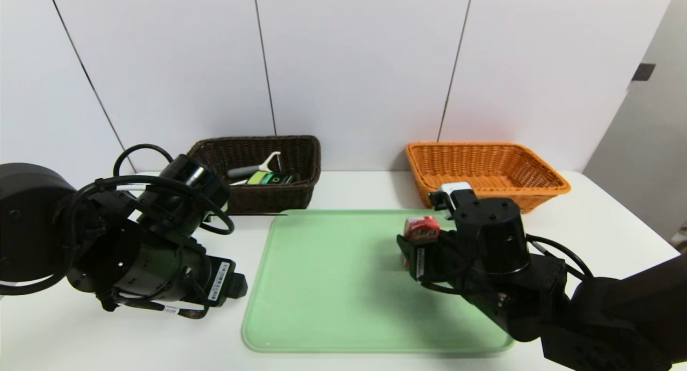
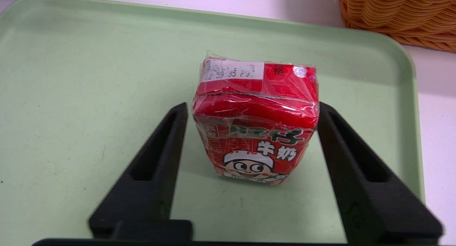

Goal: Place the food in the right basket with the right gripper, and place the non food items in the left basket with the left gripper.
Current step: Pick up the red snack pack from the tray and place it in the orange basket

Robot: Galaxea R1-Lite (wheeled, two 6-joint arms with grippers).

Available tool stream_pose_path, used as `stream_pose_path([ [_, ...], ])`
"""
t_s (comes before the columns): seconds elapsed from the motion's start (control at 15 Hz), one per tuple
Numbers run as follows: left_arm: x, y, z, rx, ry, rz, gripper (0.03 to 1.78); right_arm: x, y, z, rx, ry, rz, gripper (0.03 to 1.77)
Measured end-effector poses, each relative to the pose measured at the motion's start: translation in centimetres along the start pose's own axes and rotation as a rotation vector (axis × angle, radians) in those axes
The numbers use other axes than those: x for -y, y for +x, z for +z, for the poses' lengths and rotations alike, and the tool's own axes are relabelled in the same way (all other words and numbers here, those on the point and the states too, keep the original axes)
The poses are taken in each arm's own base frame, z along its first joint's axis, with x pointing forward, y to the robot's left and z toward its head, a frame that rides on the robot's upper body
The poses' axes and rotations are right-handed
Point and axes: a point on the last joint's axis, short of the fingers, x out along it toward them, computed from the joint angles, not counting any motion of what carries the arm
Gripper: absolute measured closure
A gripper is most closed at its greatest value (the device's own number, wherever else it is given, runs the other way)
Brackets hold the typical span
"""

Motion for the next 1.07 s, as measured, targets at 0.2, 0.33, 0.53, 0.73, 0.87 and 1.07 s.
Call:
stream_pose_path([
  [0.2, 0.0, 0.1, 0.0, -0.006, 0.001, 0.001, 0.12, 0.0, 0.0, 0.0, 0.0, -0.001, 0.001, 0.96],
  [0.33, 0.0, 0.2, 0.0, -0.007, 0.001, 0.002, 0.12, 0.0, 0.0, 0.0, 0.002, 0.001, 0.004, 1.32],
  [0.53, 0.0, 0.2, 0.0, -0.006, -0.005, 0.002, 0.12, -0.1, -0.1, 0.3, 0.024, 0.011, 0.009, 1.43],
  [0.73, 0.0, 0.3, -0.2, -0.013, -0.005, 0.005, 0.12, -0.2, -0.3, 0.9, 0.061, 0.021, 0.019, 1.43],
  [0.87, 0.0, 0.3, -0.3, -0.015, -0.005, 0.006, 0.12, -0.2, -0.5, 1.5, 0.084, 0.027, 0.024, 1.43],
  [1.07, -0.1, 0.1, -0.2, -0.006, -0.006, 0.007, 0.12, -0.2, -0.7, 3.2, 0.167, 0.034, 0.034, 1.43],
])
